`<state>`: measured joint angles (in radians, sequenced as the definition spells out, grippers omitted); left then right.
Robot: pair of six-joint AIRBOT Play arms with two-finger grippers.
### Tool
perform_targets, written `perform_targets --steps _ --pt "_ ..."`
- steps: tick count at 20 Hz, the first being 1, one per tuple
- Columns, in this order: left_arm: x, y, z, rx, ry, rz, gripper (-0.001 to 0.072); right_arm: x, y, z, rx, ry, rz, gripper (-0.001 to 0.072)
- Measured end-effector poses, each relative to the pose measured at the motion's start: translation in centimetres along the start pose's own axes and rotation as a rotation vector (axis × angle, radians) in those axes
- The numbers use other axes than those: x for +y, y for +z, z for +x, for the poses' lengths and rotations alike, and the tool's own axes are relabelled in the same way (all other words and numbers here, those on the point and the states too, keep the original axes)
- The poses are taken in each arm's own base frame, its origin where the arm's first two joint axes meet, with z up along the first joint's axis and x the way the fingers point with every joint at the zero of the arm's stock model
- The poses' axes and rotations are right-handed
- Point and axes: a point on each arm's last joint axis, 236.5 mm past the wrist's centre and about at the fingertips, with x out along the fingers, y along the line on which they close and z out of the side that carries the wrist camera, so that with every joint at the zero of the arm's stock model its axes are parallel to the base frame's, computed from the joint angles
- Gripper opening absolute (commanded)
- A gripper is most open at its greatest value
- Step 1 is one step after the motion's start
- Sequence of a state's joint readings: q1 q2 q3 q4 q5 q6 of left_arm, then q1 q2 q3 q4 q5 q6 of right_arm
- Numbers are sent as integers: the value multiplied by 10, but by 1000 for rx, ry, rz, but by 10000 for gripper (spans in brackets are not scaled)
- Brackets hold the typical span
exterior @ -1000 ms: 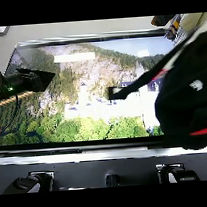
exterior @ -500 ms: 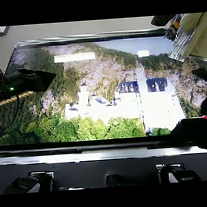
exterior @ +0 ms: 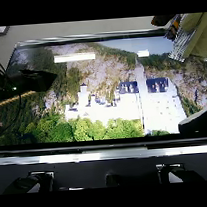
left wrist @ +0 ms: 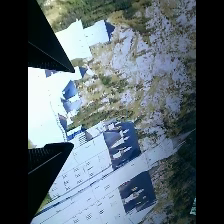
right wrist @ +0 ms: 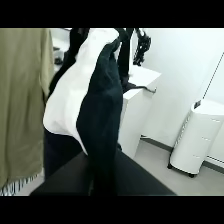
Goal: Fold the clothes and pants, and hang the long-sleeved shirts on hangers.
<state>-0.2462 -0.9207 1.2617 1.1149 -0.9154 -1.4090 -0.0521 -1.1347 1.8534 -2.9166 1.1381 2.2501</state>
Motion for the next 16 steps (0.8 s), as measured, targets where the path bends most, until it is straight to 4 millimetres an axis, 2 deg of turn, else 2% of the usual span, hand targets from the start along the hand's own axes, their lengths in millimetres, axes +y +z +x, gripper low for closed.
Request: perform_targets --steps 3,6,11,16 --pt "0 0 0 1 0 1 515 -15 7 19 -21 -54 52 43" --pt "1 -1 2 4 0 1 514 -41 21 33 -69 -106 88 43" --pt "2 -2 4 10 1 -1 514 -89 10 56 -52 -209 133 43" --pt "2 -3 5 13 2 -3 514 -122 -6 74 -20 -264 172 43"
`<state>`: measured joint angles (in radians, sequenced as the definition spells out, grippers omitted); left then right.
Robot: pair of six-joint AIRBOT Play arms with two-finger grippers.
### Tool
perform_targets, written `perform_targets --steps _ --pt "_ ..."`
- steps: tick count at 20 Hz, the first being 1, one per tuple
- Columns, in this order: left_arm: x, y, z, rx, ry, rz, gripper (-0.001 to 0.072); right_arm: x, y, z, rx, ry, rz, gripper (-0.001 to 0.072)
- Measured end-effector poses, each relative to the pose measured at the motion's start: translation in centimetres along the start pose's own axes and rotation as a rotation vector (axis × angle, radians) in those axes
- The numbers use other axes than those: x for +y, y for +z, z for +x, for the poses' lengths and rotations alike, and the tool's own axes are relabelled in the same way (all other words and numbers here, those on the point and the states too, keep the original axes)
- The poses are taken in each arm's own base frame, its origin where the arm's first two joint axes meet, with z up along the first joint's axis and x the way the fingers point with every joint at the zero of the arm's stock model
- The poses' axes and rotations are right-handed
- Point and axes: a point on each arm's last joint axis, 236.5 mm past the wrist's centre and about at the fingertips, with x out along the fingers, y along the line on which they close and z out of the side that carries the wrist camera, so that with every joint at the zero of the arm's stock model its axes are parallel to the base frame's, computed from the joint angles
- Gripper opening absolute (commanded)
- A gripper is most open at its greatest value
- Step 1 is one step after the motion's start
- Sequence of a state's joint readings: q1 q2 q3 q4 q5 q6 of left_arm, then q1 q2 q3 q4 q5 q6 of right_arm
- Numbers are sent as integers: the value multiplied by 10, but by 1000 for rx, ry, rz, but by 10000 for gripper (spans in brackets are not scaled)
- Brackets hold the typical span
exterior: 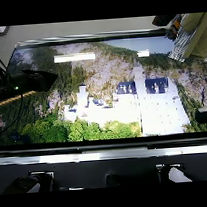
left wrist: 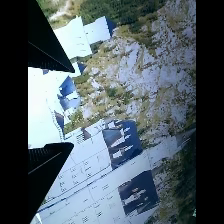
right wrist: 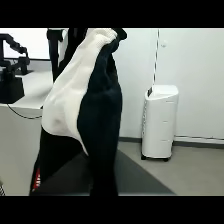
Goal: Fold the clothes and pants, and hang the long-sleeved shirts on hangers.
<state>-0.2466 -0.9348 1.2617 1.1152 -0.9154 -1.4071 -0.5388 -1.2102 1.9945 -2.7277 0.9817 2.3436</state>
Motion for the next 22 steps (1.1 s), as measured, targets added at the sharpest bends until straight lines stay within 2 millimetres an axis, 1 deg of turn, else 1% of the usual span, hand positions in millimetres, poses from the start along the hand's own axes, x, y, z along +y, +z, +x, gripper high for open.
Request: perform_targets --steps 4,5,8,10,11,12,13,14,15,16,19,22 --pt "0 0 0 0 0 0 511 -19 -8 18 16 -39 13 44" --pt "0 0 0 0 0 0 494 -23 -14 23 31 -44 23 45" --pt "0 0 0 0 0 0 494 -30 -26 33 69 -50 54 47" --pt "0 0 0 0 0 0 495 -31 -34 36 98 -46 63 49" --pt "0 0 0 0 0 0 496 -31 -36 36 109 -38 70 110" --pt "0 0 0 0 0 0 497 -30 -38 36 118 -29 73 243" --pt "0 0 0 0 0 0 497 -28 -40 35 131 -17 78 325" --pt "0 0 0 0 0 0 497 -28 -40 33 140 -10 82 343" --pt "0 0 0 0 0 0 498 -29 -37 30 139 -5 87 381" --pt "0 0 0 0 0 0 498 -32 -34 27 136 -4 95 389" --pt "0 0 0 0 0 0 498 -42 -18 14 116 6 118 389" --pt "0 0 0 -1 0 1 497 -58 6 -5 77 9 132 389"
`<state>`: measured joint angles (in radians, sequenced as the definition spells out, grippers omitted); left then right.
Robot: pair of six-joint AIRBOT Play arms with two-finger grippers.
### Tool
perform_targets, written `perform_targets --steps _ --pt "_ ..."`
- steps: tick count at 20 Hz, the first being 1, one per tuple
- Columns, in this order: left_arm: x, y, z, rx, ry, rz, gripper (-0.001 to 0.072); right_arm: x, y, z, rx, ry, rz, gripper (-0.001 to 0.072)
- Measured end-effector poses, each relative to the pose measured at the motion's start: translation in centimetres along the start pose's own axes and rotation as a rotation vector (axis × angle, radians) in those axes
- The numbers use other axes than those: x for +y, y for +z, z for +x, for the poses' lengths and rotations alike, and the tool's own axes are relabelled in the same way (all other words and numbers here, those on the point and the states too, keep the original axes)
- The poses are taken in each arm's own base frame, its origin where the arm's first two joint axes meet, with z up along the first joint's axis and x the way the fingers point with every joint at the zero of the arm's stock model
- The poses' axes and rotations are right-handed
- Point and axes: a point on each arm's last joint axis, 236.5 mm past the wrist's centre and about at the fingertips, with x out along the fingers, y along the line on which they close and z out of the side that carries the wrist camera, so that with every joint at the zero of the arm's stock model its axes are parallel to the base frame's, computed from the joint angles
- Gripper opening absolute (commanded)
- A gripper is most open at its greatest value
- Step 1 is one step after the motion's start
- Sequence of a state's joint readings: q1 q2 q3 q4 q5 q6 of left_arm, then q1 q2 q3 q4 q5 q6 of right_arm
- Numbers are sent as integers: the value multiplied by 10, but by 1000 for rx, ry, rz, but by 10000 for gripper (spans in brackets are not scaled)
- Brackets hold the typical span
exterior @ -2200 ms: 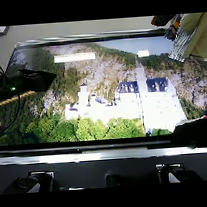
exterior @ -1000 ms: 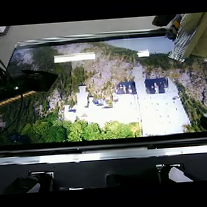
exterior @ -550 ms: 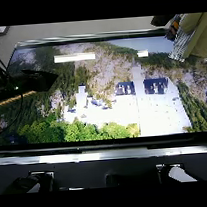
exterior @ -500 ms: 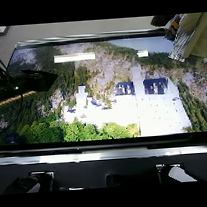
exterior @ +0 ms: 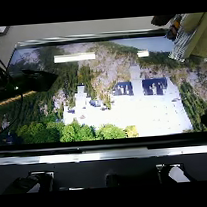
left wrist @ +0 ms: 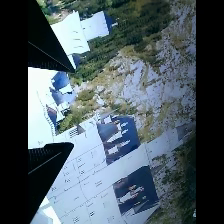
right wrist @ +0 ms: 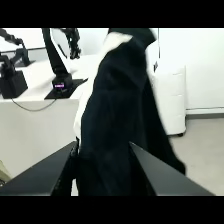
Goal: Fold the clothes and pants, and hang the long-sleeved shirts on hangers.
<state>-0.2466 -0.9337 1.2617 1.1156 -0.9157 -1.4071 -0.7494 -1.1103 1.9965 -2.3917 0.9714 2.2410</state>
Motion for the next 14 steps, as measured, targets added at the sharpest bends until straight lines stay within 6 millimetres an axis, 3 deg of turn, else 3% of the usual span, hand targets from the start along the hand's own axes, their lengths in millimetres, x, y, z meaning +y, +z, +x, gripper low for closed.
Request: perform_targets --steps 2,3,4,5,6,7,8,9,11,14 --pt "0 0 -1 -2 0 0 496 -11 20 -18 -36 7 22 381" --pt "0 1 -1 -3 1 1 494 -15 30 -27 -57 15 41 275" --pt "0 1 -2 -4 3 3 485 -17 39 -37 -74 39 87 117" --pt "1 1 -2 -3 8 7 365 -14 46 -46 -82 77 137 50" --pt "2 1 -2 -2 12 10 197 -4 49 -53 -74 140 193 50" --pt "4 0 -2 -2 17 14 78 12 47 -58 -53 214 227 49" --pt "5 0 -2 -1 22 18 32 37 40 -63 -10 314 254 47" --pt "6 0 -2 0 27 23 33 66 28 -67 51 426 268 46" --pt "10 0 -2 2 45 37 32 134 -11 -86 215 670 255 46" --pt "21 -1 -4 7 88 52 32 228 -84 -147 447 1001 89 46"
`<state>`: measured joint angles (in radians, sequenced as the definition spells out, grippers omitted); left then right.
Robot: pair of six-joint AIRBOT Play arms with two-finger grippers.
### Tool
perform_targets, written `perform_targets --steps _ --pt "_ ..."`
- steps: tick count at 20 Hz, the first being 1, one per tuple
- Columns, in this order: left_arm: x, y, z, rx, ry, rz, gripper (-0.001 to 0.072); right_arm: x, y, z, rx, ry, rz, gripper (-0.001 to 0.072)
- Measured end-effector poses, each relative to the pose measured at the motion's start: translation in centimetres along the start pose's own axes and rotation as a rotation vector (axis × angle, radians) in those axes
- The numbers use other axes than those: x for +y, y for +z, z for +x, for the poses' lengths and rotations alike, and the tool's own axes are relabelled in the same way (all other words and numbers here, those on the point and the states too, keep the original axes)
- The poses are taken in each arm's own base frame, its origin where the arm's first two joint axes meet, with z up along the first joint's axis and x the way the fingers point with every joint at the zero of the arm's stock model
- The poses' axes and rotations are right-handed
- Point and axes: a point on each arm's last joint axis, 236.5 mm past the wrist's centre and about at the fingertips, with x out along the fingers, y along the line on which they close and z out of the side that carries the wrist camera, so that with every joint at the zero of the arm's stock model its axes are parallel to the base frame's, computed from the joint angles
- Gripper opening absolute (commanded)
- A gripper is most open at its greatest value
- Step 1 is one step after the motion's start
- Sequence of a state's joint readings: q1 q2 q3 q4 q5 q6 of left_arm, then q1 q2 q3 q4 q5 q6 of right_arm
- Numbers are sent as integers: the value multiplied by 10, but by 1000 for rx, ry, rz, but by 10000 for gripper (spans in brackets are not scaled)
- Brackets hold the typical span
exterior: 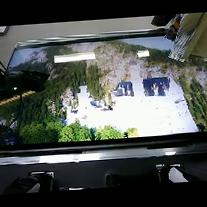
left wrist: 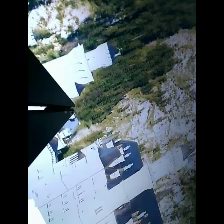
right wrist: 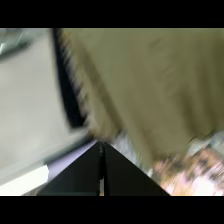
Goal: Fold the clothes and pants, and hang the long-sleeved shirts on hangers.
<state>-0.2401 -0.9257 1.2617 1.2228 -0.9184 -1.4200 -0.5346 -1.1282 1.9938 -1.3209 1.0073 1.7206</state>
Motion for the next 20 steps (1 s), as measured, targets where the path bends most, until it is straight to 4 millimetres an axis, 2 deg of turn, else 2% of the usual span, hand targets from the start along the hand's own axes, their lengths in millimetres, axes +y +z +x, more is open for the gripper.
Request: perform_targets --steps 2,4,6,8,10,12,14,17,20 --pt "15 -5 -2 23 49 -26 32 52 -77 29 242 125 -169 45" --pt "36 -16 -5 66 112 -54 31 92 -157 34 465 219 -337 46" --pt "58 -33 -11 117 183 -70 31 112 -231 24 661 282 -462 46" --pt "81 -51 -18 159 254 -82 31 121 -304 -2 855 347 -547 47" --pt "104 -68 -27 193 324 -102 32 120 -359 -28 987 388 -606 48" --pt "122 -76 -35 204 375 -122 32 113 -393 -47 1065 402 -637 49" --pt "136 -81 -42 208 416 -138 33 108 -414 -58 1110 400 -642 48" --pt "148 -85 -49 211 450 -154 33 105 -427 -65 1135 400 -648 49" --pt "152 -87 -51 213 463 -159 33 104 -431 -67 1143 399 -645 49"
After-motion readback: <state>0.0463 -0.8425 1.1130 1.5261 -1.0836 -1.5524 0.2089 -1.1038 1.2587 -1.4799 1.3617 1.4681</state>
